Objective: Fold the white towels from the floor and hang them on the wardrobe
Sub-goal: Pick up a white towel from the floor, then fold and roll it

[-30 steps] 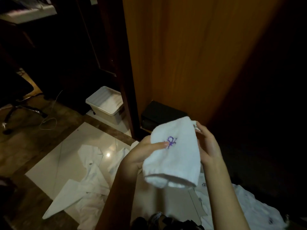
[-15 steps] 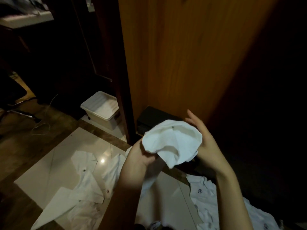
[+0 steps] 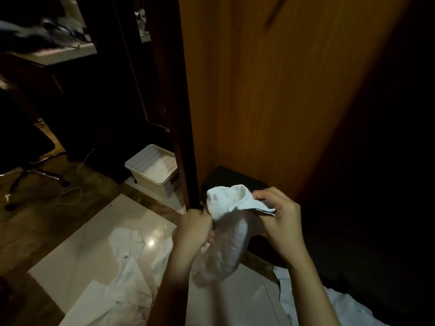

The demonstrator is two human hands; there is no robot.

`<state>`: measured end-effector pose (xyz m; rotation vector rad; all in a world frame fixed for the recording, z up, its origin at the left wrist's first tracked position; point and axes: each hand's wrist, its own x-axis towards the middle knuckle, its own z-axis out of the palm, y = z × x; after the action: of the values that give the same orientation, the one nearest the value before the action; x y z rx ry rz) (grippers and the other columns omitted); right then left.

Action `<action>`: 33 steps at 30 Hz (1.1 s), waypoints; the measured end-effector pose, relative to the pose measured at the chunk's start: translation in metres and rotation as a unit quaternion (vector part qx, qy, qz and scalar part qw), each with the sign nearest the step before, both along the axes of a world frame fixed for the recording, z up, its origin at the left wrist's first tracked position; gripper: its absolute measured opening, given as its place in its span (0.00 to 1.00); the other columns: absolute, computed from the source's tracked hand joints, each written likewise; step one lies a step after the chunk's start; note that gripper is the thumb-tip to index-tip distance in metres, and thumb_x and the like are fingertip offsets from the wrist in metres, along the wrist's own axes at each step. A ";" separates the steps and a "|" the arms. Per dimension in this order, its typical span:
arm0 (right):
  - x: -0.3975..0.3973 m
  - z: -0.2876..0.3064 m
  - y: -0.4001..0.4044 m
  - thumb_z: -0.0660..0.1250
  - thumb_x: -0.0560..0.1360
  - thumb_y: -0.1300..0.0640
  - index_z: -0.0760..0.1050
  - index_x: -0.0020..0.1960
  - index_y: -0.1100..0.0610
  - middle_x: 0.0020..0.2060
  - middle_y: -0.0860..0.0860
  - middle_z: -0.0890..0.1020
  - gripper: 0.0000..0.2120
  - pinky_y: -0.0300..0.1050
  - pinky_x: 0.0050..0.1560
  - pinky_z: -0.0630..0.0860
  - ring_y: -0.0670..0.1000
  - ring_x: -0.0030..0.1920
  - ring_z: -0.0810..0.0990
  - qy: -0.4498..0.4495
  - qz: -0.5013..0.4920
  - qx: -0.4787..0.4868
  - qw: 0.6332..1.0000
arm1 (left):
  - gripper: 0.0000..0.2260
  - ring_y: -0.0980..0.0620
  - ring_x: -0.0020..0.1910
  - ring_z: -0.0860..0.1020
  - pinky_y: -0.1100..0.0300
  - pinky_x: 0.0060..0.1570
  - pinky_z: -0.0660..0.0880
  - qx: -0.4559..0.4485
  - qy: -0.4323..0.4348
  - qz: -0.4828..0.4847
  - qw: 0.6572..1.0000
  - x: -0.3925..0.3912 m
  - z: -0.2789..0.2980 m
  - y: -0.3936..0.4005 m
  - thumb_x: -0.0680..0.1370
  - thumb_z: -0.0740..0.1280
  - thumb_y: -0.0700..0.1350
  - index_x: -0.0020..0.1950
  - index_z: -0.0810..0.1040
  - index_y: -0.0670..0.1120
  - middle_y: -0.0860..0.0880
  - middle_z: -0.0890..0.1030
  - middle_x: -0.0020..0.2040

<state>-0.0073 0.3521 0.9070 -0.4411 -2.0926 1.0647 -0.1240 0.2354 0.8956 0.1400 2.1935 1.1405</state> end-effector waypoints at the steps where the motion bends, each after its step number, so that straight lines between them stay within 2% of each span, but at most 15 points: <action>1: 0.001 0.000 -0.001 0.74 0.69 0.67 0.82 0.46 0.56 0.42 0.43 0.80 0.09 0.36 0.39 0.75 0.42 0.43 0.79 -0.004 -0.003 -0.007 1.000 | 0.13 0.50 0.34 0.77 0.57 0.38 0.74 -0.014 0.125 0.029 0.992 -0.004 -0.004 -0.004 0.82 0.58 0.46 0.45 0.78 0.43 0.48 0.77 0.32; 2: 0.000 -0.001 -0.002 0.74 0.69 0.67 0.82 0.46 0.56 0.41 0.44 0.80 0.09 0.36 0.39 0.75 0.42 0.43 0.79 -0.005 -0.011 -0.007 1.000 | 0.13 0.51 0.34 0.76 0.56 0.38 0.73 0.030 0.220 0.047 0.974 -0.007 -0.003 -0.011 0.81 0.60 0.48 0.39 0.76 0.46 0.49 0.76 0.32; 3: -0.002 -0.001 -0.004 0.74 0.69 0.67 0.82 0.45 0.56 0.41 0.44 0.80 0.09 0.37 0.38 0.75 0.43 0.43 0.79 -0.002 -0.016 -0.004 1.000 | 0.14 0.52 0.32 0.73 0.55 0.36 0.70 0.131 0.266 0.054 0.953 -0.006 0.001 -0.015 0.80 0.62 0.48 0.36 0.74 0.47 0.50 0.74 0.30; 5: -0.004 0.000 -0.006 0.74 0.68 0.67 0.82 0.45 0.57 0.40 0.45 0.80 0.09 0.40 0.38 0.76 0.43 0.42 0.79 -0.001 -0.029 0.001 1.000 | 0.11 0.53 0.31 0.71 0.56 0.33 0.67 0.322 0.269 0.006 0.908 -0.003 0.012 -0.019 0.77 0.65 0.50 0.36 0.74 0.48 0.51 0.72 0.30; 7: -0.003 0.001 -0.005 0.75 0.67 0.66 0.82 0.45 0.56 0.40 0.43 0.80 0.09 0.43 0.38 0.76 0.43 0.42 0.79 -0.006 -0.043 0.006 0.999 | 0.06 0.57 0.37 0.76 0.63 0.36 0.72 0.382 0.266 -0.096 0.879 0.001 0.016 -0.022 0.73 0.66 0.52 0.43 0.77 0.50 0.53 0.78 0.37; 9: -0.001 0.005 -0.002 0.76 0.67 0.63 0.82 0.46 0.55 0.40 0.42 0.79 0.10 0.43 0.39 0.78 0.43 0.42 0.80 -0.013 -0.054 0.003 0.998 | 0.11 0.57 0.49 0.78 0.67 0.47 0.74 0.371 0.289 -0.167 0.867 0.002 0.014 -0.019 0.70 0.70 0.52 0.51 0.77 0.52 0.57 0.79 0.48; 11: 0.003 0.009 -0.001 0.75 0.66 0.55 0.81 0.46 0.53 0.40 0.42 0.79 0.09 0.43 0.39 0.78 0.43 0.43 0.80 -0.011 -0.059 0.004 0.998 | 0.15 0.58 0.53 0.78 0.69 0.51 0.73 0.361 0.300 -0.179 0.865 0.007 0.015 -0.012 0.68 0.74 0.52 0.53 0.77 0.54 0.57 0.80 0.51; 14: 0.008 0.012 -0.001 0.70 0.65 0.49 0.80 0.46 0.49 0.41 0.40 0.79 0.11 0.40 0.40 0.78 0.42 0.44 0.80 -0.009 -0.058 -0.004 0.998 | 0.15 0.62 0.52 0.78 0.71 0.50 0.73 0.367 0.302 -0.155 0.866 0.017 0.018 -0.001 0.67 0.76 0.49 0.51 0.80 0.53 0.58 0.82 0.48; 19: 0.010 0.013 -0.006 0.72 0.65 0.53 0.79 0.40 0.49 0.36 0.43 0.80 0.04 0.39 0.37 0.77 0.42 0.40 0.79 0.005 -0.081 -0.007 0.997 | 0.17 0.65 0.48 0.80 0.72 0.47 0.74 0.377 0.280 -0.103 0.877 0.028 0.023 0.012 0.68 0.75 0.36 0.48 0.80 0.58 0.66 0.82 0.42; 22: 0.012 0.012 -0.007 0.73 0.65 0.55 0.77 0.35 0.48 0.33 0.45 0.79 0.06 0.41 0.33 0.75 0.44 0.36 0.78 0.019 -0.097 0.003 0.995 | 0.18 0.65 0.50 0.80 0.71 0.48 0.74 0.379 0.273 -0.106 0.878 0.030 0.021 0.015 0.69 0.75 0.36 0.49 0.80 0.57 0.67 0.82 0.42; 25: 0.015 0.007 -0.002 0.76 0.66 0.63 0.76 0.32 0.52 0.30 0.45 0.77 0.11 0.46 0.30 0.74 0.45 0.32 0.76 0.007 -0.116 0.059 0.991 | 0.16 0.62 0.51 0.81 0.69 0.51 0.75 0.380 0.270 -0.123 0.876 0.032 0.021 0.018 0.69 0.75 0.38 0.51 0.80 0.55 0.61 0.83 0.46; 28: 0.015 0.002 0.001 0.72 0.68 0.56 0.77 0.33 0.57 0.30 0.46 0.77 0.08 0.53 0.30 0.75 0.48 0.31 0.76 -0.019 -0.122 0.126 0.984 | 0.15 0.62 0.52 0.81 0.68 0.52 0.75 0.375 0.284 -0.141 0.871 0.033 0.020 0.018 0.70 0.75 0.39 0.53 0.80 0.53 0.59 0.83 0.48; 30: 0.015 0.000 0.001 0.66 0.69 0.50 0.77 0.32 0.58 0.29 0.48 0.77 0.12 0.52 0.29 0.74 0.49 0.29 0.75 -0.018 -0.130 0.158 0.979 | 0.15 0.63 0.51 0.80 0.68 0.52 0.75 0.360 0.292 -0.152 0.873 0.032 0.021 0.015 0.71 0.74 0.39 0.54 0.80 0.53 0.60 0.82 0.49; 33: 0.014 -0.002 -0.001 0.65 0.70 0.47 0.75 0.31 0.57 0.27 0.48 0.77 0.15 0.47 0.29 0.71 0.48 0.27 0.73 -0.015 -0.139 0.196 0.971 | 0.14 0.66 0.51 0.79 0.73 0.49 0.74 0.318 0.325 -0.202 0.867 0.024 0.025 0.009 0.73 0.72 0.37 0.56 0.81 0.51 0.59 0.83 0.49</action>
<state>0.0069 0.3510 0.9048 -0.5326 -2.1245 0.4709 -0.0996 0.2441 0.9205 1.3769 2.0398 1.6754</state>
